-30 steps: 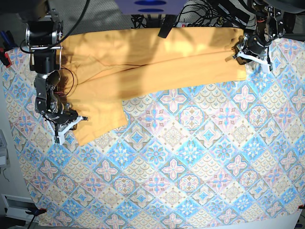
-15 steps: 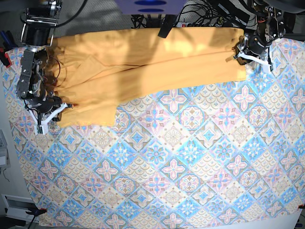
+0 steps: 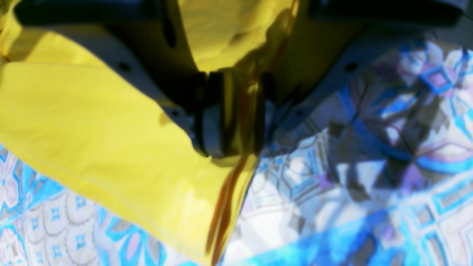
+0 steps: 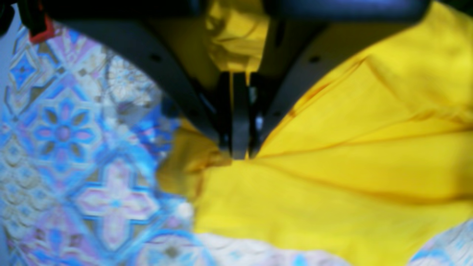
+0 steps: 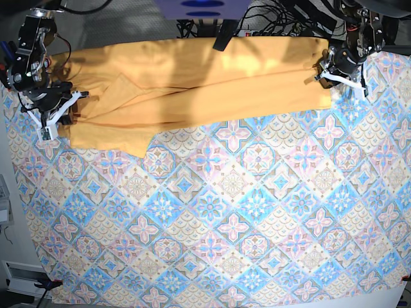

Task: Fold the T-shirt properly
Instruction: 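Lift the hem corner with the right gripper and fold it onto the shirt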

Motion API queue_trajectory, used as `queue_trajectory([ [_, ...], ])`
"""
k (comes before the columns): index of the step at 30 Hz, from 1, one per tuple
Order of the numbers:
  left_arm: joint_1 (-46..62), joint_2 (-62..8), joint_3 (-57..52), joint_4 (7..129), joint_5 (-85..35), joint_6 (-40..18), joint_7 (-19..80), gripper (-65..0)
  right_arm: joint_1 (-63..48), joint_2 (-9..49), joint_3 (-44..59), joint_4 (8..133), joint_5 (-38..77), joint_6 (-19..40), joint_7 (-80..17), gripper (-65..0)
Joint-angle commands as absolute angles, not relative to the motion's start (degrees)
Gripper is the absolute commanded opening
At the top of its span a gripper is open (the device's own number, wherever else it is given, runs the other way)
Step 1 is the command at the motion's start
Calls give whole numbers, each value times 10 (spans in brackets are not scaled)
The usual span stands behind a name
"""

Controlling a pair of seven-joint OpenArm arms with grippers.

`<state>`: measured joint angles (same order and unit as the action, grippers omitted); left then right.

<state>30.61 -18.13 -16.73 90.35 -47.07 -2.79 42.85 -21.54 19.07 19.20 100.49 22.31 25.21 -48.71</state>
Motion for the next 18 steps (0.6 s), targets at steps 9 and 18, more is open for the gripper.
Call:
queue_trajectory([
  [9,305,-189,-172,911,-475,-30,422,-509,-171,189,218,1016,260,250,-477,-626],
  [18,305,-189,-172,911,-475,-30,422,-509,-138,179,212,982,260,247,-504,-453],
])
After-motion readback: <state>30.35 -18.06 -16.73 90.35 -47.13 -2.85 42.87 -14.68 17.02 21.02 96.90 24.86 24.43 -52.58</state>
